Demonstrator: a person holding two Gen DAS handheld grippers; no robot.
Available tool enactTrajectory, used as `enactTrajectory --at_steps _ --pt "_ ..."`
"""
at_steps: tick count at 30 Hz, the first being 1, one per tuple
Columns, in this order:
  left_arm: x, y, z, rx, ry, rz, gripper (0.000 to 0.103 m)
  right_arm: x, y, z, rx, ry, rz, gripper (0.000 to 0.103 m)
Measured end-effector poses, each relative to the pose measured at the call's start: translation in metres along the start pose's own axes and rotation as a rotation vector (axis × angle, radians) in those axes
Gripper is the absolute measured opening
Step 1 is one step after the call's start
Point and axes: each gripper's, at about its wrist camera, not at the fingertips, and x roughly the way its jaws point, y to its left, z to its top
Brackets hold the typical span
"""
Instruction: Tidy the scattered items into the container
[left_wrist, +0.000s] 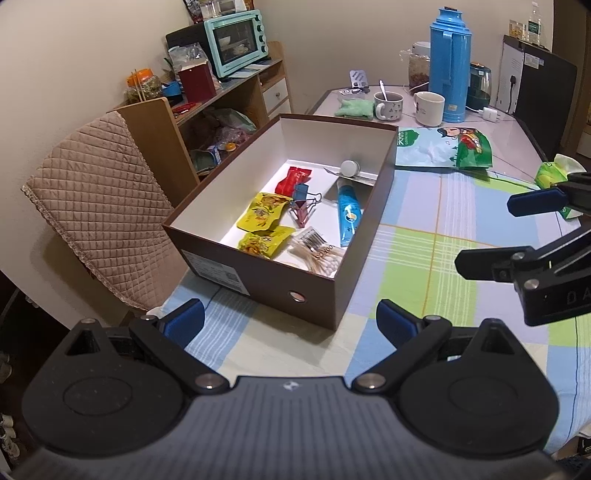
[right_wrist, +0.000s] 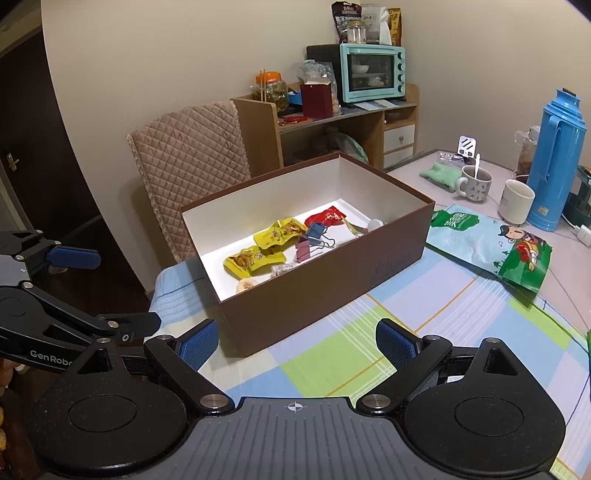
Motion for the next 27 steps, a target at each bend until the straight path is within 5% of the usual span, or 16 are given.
enactTrajectory --at_steps 27 --pt "0.064 -0.002 0.022 0.002 0.075 -0.020 0.098 0.050 -0.032 0.026 0.021 0.041 -0.009 0.094"
